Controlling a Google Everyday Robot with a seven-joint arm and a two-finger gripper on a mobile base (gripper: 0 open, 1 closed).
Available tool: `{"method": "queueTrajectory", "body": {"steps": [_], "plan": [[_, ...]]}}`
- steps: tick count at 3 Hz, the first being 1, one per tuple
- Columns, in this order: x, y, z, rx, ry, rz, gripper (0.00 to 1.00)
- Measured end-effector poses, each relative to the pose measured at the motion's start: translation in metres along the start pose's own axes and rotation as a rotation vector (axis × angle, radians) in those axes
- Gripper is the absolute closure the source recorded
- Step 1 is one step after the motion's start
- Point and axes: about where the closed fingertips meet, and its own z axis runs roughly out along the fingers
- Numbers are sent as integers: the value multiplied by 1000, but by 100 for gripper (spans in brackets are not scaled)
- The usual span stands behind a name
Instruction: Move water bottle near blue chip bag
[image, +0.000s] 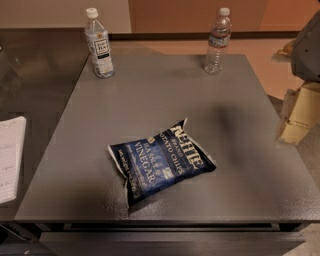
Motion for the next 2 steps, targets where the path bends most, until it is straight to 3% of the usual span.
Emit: {"method": "queueTrajectory", "body": {"steps": [1, 2], "plan": [[0, 0, 0, 0, 0, 0, 0], [-1, -24, 11, 17, -54, 12, 0]]}}
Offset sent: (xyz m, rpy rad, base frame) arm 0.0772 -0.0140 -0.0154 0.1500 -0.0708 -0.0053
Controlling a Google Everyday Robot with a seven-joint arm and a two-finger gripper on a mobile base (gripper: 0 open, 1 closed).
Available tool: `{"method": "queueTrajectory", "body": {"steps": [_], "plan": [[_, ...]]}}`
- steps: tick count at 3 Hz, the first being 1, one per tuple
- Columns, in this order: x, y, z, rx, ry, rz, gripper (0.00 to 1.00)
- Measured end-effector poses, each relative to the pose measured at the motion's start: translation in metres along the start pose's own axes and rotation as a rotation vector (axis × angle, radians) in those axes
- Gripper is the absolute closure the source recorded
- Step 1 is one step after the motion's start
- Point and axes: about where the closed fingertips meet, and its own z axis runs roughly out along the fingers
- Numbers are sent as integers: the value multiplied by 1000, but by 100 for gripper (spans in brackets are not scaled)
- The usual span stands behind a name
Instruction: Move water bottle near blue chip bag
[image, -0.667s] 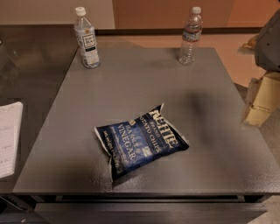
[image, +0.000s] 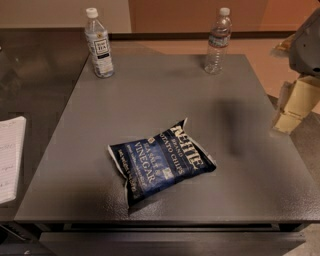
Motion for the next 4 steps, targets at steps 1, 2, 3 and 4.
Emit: {"method": "queueTrajectory", "body": {"steps": [1, 2, 3, 4], "plan": [[0, -46, 21, 7, -97, 38, 0], [-1, -95, 43, 36, -188, 88, 0], [0, -143, 65, 95, -262, 166, 0], [-4, -188, 84, 179, -323, 236, 0]]}}
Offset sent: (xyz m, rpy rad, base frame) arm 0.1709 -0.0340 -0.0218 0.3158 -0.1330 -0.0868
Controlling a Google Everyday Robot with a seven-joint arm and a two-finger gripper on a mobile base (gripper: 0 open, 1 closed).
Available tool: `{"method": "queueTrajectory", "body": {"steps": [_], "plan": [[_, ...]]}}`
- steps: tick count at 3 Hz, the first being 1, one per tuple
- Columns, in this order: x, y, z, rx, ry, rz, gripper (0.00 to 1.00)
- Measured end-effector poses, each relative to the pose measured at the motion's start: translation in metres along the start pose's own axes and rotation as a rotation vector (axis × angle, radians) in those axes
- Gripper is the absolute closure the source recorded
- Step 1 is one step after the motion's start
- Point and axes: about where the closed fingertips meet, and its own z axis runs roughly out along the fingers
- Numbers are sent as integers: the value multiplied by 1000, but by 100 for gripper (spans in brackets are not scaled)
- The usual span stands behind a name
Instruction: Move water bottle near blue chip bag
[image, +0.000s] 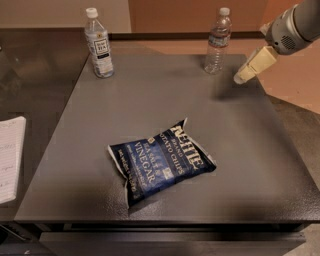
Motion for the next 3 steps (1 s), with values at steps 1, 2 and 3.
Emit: {"method": "queueTrajectory", "body": {"steps": [1, 2, 3], "plan": [[-10, -30, 25, 80, -67, 62, 0], [-22, -48, 46, 129, -109, 113, 0], [-35, -59, 68, 157, -137, 169, 0]]}}
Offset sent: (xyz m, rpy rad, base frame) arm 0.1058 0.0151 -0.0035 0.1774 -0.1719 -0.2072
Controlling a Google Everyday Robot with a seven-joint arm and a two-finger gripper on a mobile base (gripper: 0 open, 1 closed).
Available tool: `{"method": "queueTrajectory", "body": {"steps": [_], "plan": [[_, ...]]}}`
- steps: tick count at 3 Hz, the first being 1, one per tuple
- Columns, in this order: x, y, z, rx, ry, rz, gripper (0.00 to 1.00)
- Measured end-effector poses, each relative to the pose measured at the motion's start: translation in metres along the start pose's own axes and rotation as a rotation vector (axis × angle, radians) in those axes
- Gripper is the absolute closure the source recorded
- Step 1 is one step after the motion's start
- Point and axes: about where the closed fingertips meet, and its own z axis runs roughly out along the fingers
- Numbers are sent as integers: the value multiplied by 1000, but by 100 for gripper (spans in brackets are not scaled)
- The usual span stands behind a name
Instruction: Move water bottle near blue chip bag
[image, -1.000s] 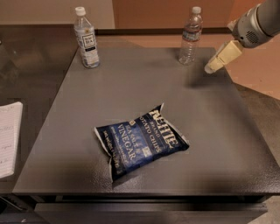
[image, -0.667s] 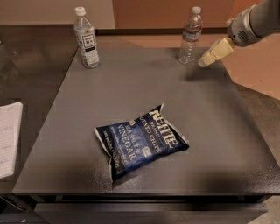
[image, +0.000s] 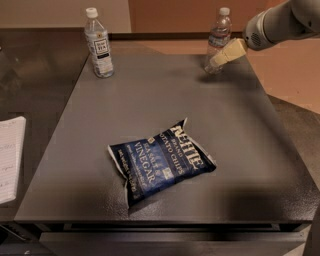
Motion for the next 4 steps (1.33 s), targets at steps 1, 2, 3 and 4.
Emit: {"method": "queueTrajectory", "body": {"steps": [1, 2, 3, 4], "plan": [[-7, -2, 22, -1, -14, 58, 0], [-15, 4, 33, -31, -37, 85, 18], [-20, 11, 38, -62, -52, 98, 40], [-24, 13, 36, -74, -64, 97, 64]]}}
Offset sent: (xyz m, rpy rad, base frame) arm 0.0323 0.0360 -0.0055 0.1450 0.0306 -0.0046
